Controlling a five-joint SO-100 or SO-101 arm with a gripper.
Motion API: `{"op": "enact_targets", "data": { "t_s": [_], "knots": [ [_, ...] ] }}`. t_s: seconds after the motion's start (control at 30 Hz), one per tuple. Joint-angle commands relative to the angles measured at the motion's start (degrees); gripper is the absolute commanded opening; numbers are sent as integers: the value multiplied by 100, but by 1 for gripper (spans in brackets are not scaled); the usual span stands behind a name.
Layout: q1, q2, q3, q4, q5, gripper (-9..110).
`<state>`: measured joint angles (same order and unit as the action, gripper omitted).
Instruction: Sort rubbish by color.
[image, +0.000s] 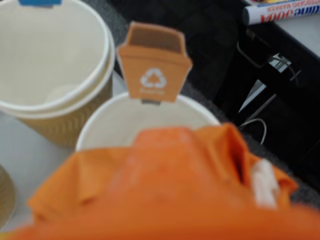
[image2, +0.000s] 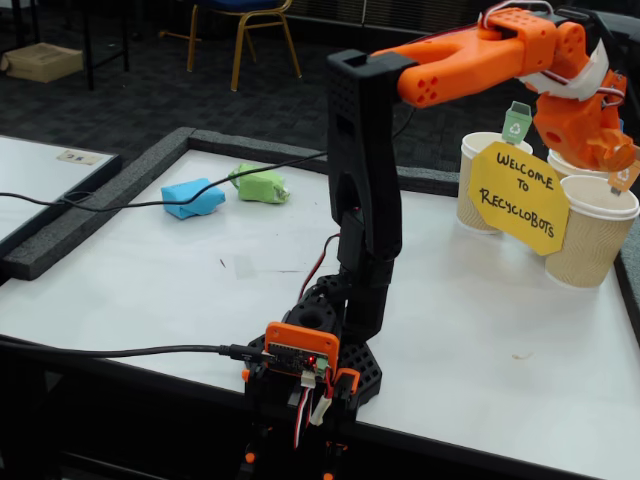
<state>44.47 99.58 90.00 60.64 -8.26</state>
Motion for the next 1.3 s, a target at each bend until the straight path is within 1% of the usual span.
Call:
{"op": "enact_targets", "data": {
  "t_s": [0.0,0.23,0.77,1.13,1.27],
  "knots": [
    [158,158,-826,-246,-114,0],
    [158,149,-765,-272,-114,9],
    [158,149,-457,-457,-114,16],
    [158,167,-448,-413,-114,17],
    [141,229,-571,-158,-114,12]
  ]
}}
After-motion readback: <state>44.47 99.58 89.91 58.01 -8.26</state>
